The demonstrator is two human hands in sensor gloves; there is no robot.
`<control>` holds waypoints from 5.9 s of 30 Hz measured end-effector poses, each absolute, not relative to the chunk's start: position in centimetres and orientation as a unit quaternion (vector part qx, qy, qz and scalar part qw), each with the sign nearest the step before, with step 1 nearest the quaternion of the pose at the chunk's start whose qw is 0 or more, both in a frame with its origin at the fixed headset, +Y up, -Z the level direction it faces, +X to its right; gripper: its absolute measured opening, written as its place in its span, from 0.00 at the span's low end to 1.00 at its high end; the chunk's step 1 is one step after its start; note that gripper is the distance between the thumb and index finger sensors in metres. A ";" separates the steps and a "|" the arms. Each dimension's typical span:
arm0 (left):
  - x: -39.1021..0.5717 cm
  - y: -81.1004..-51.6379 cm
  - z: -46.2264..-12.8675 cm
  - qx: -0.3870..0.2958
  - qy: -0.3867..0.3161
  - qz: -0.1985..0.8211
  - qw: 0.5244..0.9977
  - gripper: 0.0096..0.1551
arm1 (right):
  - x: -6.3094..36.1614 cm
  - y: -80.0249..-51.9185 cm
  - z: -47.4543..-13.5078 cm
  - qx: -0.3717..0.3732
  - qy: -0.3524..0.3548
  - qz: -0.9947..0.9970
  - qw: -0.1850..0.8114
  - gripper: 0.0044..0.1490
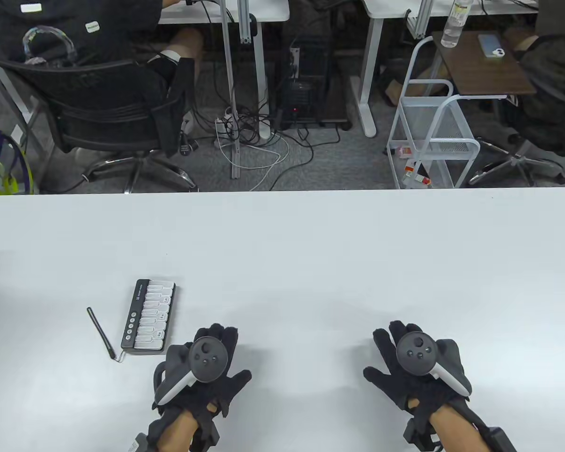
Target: Press Re-Fa-La on toy piano
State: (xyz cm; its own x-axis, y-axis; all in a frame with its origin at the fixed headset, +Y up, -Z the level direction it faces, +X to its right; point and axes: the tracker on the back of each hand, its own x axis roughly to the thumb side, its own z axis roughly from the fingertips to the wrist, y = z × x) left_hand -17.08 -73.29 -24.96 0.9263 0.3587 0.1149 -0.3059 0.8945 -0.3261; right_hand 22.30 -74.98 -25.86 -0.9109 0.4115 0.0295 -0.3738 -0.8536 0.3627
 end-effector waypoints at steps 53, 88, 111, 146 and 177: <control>-29.6 -76.5 -34.0 -0.145 0.296 0.164 0.930 0.62 | 22.6 -74.2 -26.0 0.053 0.164 0.959 0.225 0.54; -20.6 -69.6 -31.5 -0.162 -0.031 0.231 0.959 0.59 | 22.8 -73.9 -25.9 0.048 0.166 0.958 0.230 0.54; -11.3 -74.1 -30.6 -0.267 -0.183 0.186 0.928 0.61 | 22.9 -73.9 -25.9 0.048 0.167 0.957 0.233 0.54; -10.3 -72.5 -29.2 -0.262 -0.209 0.176 0.926 0.61 | 23.0 -73.8 -25.9 0.049 0.167 0.956 0.236 0.54; -14.4 -74.4 -28.2 -0.161 -0.107 0.187 0.963 0.38 | 23.0 -73.9 -25.8 0.048 0.172 0.955 0.237 0.54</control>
State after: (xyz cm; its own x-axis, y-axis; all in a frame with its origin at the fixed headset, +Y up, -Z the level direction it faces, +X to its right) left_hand -14.42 -74.36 -28.22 0.9072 0.3947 0.1453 -0.3259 0.8781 -0.3504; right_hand 23.00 -73.92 -25.77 -0.8828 0.4697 0.0090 -0.4369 -0.8279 0.3517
